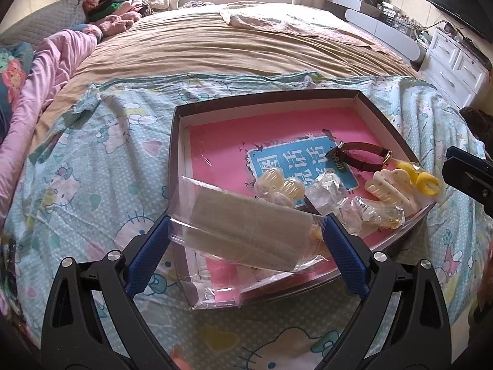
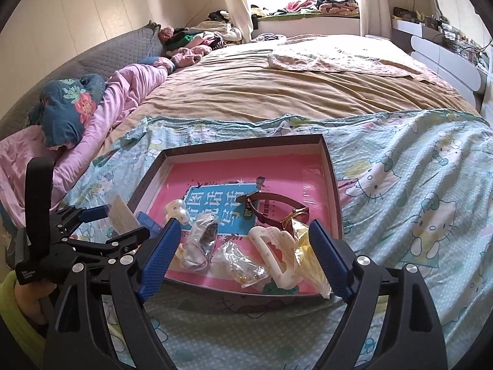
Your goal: Organize jewelry
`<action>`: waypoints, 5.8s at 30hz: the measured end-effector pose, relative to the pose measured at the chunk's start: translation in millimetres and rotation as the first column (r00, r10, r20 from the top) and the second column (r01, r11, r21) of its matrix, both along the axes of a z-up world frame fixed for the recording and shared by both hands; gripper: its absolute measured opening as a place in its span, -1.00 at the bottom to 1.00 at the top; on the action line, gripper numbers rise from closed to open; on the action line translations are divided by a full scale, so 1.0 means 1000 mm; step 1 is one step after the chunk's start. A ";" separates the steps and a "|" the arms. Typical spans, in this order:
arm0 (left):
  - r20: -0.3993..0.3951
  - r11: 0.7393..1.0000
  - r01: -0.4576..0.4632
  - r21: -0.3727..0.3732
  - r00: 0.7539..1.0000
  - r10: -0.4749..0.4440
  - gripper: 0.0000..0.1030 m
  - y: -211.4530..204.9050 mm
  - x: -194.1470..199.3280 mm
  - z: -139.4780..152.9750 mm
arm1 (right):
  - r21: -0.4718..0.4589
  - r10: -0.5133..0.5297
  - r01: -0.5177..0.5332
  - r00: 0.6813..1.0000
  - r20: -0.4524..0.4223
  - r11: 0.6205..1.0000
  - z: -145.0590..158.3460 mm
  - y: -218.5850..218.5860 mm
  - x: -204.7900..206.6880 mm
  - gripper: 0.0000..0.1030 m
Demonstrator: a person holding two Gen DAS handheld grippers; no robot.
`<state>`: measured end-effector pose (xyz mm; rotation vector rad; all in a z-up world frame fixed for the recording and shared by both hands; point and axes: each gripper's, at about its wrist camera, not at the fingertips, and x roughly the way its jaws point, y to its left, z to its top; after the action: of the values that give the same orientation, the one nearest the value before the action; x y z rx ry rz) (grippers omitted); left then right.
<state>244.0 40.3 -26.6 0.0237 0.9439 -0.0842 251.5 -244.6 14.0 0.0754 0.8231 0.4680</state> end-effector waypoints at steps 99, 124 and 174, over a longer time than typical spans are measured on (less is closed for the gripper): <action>0.140 0.994 -0.096 -0.053 0.985 0.102 0.82 -0.007 -0.169 0.024 | 0.041 0.000 -0.003 0.998 0.069 0.999 0.001 -0.037 -0.156 0.91; 0.136 0.994 -0.097 -0.056 0.985 0.103 0.82 -0.006 -0.170 0.024 | 0.045 -0.003 0.000 0.998 0.062 0.999 -0.001 -0.038 -0.153 0.91; 0.016 0.961 -0.266 -0.075 0.963 0.268 0.82 0.044 -0.134 -0.006 | -0.025 -0.179 0.180 0.983 0.031 0.983 -0.022 -0.071 -0.110 0.91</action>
<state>110.3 84.5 -32.2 -0.1689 0.9094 0.1323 141.2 -315.5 -7.8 0.1161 0.7863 0.2872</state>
